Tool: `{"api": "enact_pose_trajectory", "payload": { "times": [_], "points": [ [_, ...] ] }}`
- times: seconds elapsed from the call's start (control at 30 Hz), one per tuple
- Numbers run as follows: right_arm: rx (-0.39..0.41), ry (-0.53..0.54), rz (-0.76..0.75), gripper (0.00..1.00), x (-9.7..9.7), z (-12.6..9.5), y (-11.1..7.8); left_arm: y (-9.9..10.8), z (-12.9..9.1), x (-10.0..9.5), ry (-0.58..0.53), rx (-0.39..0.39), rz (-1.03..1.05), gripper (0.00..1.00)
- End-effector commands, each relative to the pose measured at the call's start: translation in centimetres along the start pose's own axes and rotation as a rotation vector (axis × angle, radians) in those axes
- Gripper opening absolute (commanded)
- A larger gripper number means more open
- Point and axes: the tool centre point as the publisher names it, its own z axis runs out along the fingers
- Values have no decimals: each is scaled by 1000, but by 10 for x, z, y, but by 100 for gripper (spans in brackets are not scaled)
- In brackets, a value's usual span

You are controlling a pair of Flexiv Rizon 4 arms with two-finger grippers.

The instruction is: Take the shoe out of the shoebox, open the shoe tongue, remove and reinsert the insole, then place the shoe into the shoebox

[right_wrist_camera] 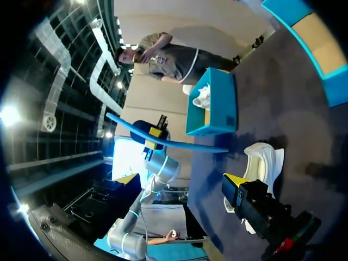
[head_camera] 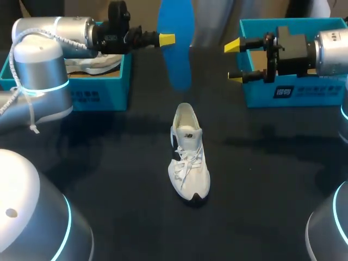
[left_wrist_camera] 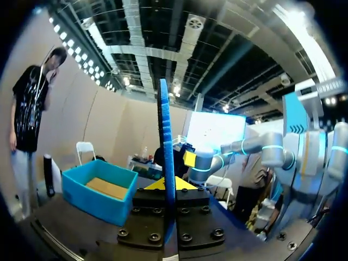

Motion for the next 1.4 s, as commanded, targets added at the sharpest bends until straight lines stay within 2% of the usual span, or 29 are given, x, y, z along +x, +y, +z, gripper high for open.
{"api": "enact_pose_trajectory", "payload": {
  "times": [0.03,0.27,0.37,0.4,0.47,0.53,0.6,0.67,0.83,0.93,1.2,1.33,1.4],
  "points": [
    [-1,-3,1,100,1,2,0,0,0,5,-52,-15,361,0],
    [-1,-3,1,100,1,2,0,0,0,5,-52,-15,361,0],
    [-1,-3,1,100,1,2,0,8,0,5,-24,-7,585,0],
    [-1,-3,1,100,1,2,0,11,0,5,-17,-33,635,0],
    [-1,-3,1,100,1,2,0,15,0,4,-23,-35,733,0],
    [-1,-3,1,100,1,2,0,14,-1,1,-29,-10,745,0],
    [-1,-3,1,100,1,2,0,17,-3,0,-3,-39,942,0],
    [-1,-3,1,100,1,2,0,17,-4,-2,-19,-42,986,0],
    [-1,-3,1,100,1,2,0,15,-6,-5,-14,-68,1314,0],
    [-1,-3,1,100,1,2,0,16,-7,-5,-18,-32,1433,0],
    [-1,-3,1,100,1,2,0,20,-6,-5,-26,8,1718,0],
    [-1,-3,1,100,1,2,0,24,-6,-8,17,-12,2005,0],
    [-1,-3,1,100,1,2,0,23,-6,-9,-4,-34,2018,0]
  ]
}}
